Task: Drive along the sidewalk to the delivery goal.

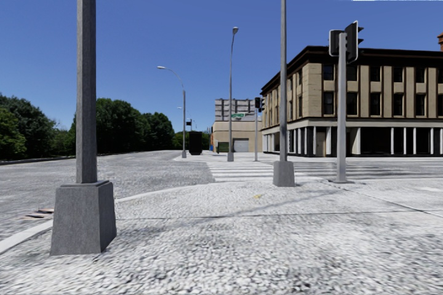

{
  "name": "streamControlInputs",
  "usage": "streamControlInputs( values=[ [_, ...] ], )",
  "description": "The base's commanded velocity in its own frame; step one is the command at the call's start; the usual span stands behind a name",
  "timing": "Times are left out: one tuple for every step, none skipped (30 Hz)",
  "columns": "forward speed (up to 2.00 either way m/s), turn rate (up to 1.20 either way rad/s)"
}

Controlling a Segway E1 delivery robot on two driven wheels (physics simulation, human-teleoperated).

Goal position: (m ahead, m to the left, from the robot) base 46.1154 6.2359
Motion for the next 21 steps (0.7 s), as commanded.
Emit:
streamControlInputs(
  values=[
    [2.00,-0.25],
    [2.00,-0.25],
    [2.00,-0.25],
    [2.00,-0.25],
    [2.00,-0.25],
    [2.00,-0.25],
    [2.00,-0.25],
    [2.00,-0.25],
    [2.00,-0.25],
    [2.00,-0.25],
    [2.00,-0.25],
    [2.00,-0.25],
    [2.00,-0.25],
    [2.00,-0.25],
    [2.00,-0.25],
    [2.00,-0.25],
    [2.00,-0.25],
    [2.00,-0.25],
    [2.00,-0.25],
    [2.00,-0.25],
    [2.00,-0.25]
  ],
)
